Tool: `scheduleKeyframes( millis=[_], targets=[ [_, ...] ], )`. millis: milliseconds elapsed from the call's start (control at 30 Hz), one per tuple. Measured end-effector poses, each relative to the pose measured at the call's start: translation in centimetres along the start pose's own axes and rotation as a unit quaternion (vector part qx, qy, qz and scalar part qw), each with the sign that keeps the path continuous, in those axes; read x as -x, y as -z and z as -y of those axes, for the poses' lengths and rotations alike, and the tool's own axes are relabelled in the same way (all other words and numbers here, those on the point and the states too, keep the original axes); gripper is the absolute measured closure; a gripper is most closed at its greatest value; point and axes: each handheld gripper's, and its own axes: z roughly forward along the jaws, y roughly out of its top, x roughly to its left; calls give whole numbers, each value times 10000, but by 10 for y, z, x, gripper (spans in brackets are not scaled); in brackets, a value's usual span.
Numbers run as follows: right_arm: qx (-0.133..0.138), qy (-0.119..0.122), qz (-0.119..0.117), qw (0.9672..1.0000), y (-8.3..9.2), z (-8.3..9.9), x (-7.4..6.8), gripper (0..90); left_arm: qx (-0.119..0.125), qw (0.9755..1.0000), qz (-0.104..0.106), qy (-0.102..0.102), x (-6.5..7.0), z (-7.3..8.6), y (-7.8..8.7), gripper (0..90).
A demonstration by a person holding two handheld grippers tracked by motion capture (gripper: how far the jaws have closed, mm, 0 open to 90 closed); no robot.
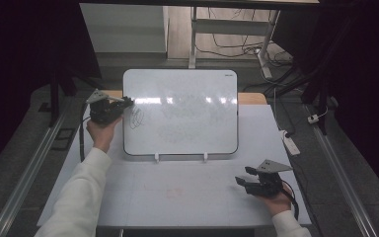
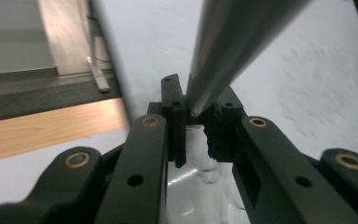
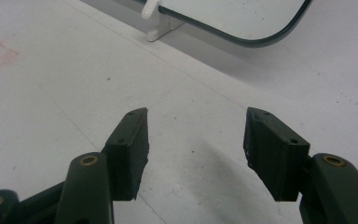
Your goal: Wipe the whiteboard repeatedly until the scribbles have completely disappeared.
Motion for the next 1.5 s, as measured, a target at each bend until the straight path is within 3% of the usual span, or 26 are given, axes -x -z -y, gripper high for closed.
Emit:
scheduleKeyframes(
  millis=[133,167,233,333,433,500,600,733,833,967,1033,1133,1200,1333,1400,1500],
  targets=[
    [12,7,12,10000,1,0,0,404,-180,9989,372,-215,21,5,-14,784],
    [13,0,10,10000,1,0,0,404,-208,9987,340,-304,22,4,-13,784],
    [19,-30,20,10000,2,1,1,403,-171,9992,191,-307,15,0,-8,784],
    [26,-30,28,10000,3,1,2,404,-34,9999,-137,-70,-9,-5,8,784],
    [39,-24,28,10000,3,1,2,404,-45,9998,-198,36,-19,-4,15,784],
    [18,-18,23,10000,1,1,2,404,-137,9999,-78,-33,-13,-2,13,784],
    [-4,-7,18,10000,0,0,1,404,-257,9992,197,-255,7,7,1,784],
    [-2,8,11,10000,1,0,-1,404,-339,9976,487,-351,26,14,-11,784],
    [22,-22,15,10000,2,0,0,404,-343,9979,231,-497,21,9,-5,784],
    [37,-36,29,10000,3,0,1,404,-189,9996,-131,-140,-8,1,13,784],
    [43,-38,27,10000,3,0,1,404,-168,9997,-143,-69,-13,3,17,784],
    [15,-12,17,10000,2,0,0,404,-239,9996,9,-166,-2,8,11,784],
    [-10,-1,12,10000,1,0,-1,404,-248,9993,224,-165,9,14,3,784],
    [-10,3,21,10000,1,0,-1,403,-410,9970,564,-348,33,22,-11,784],
    [15,-17,39,10000,2,0,0,404,-484,9960,491,-562,38,20,-12,784],
    [27,-36,53,10000,4,0,1,404,-382,9979,248,-463,22,14,-3,784]
  ],
)
